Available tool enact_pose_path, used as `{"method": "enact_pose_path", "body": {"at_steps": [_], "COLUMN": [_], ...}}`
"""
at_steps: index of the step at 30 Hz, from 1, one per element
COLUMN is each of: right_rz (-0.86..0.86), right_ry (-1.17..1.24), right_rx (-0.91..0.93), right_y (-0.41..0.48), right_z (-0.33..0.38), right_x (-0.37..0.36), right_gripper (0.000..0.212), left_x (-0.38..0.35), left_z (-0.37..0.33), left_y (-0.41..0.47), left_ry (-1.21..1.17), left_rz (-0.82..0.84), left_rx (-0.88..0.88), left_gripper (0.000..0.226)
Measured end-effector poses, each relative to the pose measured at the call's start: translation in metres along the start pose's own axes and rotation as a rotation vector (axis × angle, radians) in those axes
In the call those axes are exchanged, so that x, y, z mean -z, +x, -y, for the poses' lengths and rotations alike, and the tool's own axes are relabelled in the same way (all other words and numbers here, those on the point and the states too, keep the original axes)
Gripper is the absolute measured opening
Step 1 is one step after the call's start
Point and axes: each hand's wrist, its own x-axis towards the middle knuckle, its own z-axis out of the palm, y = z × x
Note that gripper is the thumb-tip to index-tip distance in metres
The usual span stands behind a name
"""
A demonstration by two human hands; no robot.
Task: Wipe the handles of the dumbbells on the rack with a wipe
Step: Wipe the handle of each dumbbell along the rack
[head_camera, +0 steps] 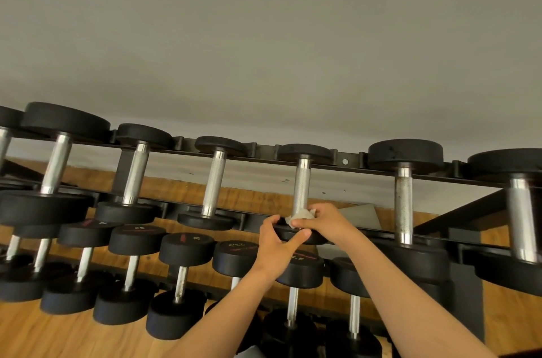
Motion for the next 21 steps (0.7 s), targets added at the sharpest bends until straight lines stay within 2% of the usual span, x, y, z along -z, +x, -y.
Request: {"method": "enact_pose_path", "body": {"at_steps": [6,10,15,21], "right_rz": [-0.058,-0.058,-0.032,-0.041], "right_ry": [0.026,-0.016,-0.023,-0.126], "right_rx": [0.032,0.005,-0.025,-0.029], "right_y": [-0.005,-0.002,-0.005,0.002], "right_z": [-0.001,0.004,0.000,0.012], "right_x": [0.010,0.002,0.021,0.009], "right_gripper": [0.017,0.033,0.026,0.035], "left_x": [0.000,0.001,0.001,0.001], "left_z": [0.000,0.000,-0.001,-0.003], "left_y": [0.000,0.000,0.000,-0.002], "left_ry": [-0.008,-0.016,-0.005,-0.014], "left_rz": [0.008,0.022,0.031,0.029], "left_rx": [-0.001,0.005,0.004,0.020], "left_gripper": [0.087,0.091,0.087,0.098]}}
